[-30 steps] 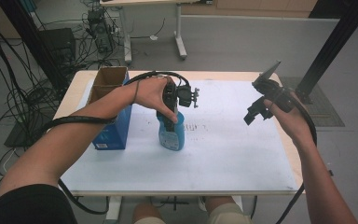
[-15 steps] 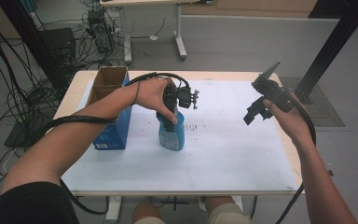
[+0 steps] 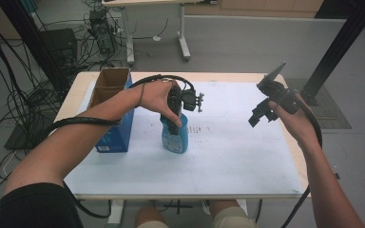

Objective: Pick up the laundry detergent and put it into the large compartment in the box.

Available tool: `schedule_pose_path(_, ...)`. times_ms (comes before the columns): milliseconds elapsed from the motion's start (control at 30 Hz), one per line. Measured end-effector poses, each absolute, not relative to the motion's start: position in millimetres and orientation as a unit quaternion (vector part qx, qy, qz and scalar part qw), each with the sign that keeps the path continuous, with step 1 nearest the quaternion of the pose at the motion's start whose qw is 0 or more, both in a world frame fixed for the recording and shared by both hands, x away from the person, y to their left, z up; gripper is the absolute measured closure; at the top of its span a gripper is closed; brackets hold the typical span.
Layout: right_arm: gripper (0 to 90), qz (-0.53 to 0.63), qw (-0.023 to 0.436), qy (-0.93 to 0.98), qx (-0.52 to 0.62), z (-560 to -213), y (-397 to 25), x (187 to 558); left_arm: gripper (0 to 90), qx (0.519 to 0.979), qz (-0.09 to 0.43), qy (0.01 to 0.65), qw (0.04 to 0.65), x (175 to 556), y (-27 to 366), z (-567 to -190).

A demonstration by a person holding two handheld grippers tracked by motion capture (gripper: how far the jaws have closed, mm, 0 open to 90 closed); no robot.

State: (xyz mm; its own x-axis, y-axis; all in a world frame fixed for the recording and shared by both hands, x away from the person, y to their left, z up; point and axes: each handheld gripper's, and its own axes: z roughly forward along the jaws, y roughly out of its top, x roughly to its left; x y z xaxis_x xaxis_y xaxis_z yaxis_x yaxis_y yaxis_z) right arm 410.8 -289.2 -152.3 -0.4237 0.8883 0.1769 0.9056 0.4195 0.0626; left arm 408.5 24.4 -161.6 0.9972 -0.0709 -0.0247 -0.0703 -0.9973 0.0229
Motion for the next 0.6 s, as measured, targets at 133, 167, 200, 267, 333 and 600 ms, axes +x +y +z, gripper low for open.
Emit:
schedule_pose_path(133,6.1,-0.075,0.058,-0.841,-0.532,-151.7,-289.0,410.6,6.6,0.999,-0.012,-0.035,0.014,407.9,25.4,-160.7)
schedule_pose_path(167,6.1,-0.075,0.058,-0.842,-0.532,-151.6,-289.0,410.5,6.7,0.999,-0.011,-0.035,0.013,407.6,25.3,-160.6)
schedule_pose_path(200,6.1,-0.075,0.057,-0.842,-0.532,-151.4,-288.7,410.5,6.6,0.999,-0.011,-0.035,0.013,407.4,25.2,-160.3)
schedule_pose_path(267,6.1,-0.075,0.057,-0.842,-0.531,-151.5,-288.4,410.4,6.6,0.999,-0.011,-0.035,0.013,407.4,25.8,-160.0)
schedule_pose_path(333,6.1,-0.075,0.058,-0.841,-0.532,-151.8,-288.1,410.4,6.7,0.999,-0.010,-0.034,0.013,407.3,26.3,-159.6)
schedule_pose_path(600,6.1,-0.074,0.058,-0.842,-0.531,-152.8,-287.1,411.0,6.6,0.999,-0.009,-0.033,0.014,407.7,28.3,-160.1)
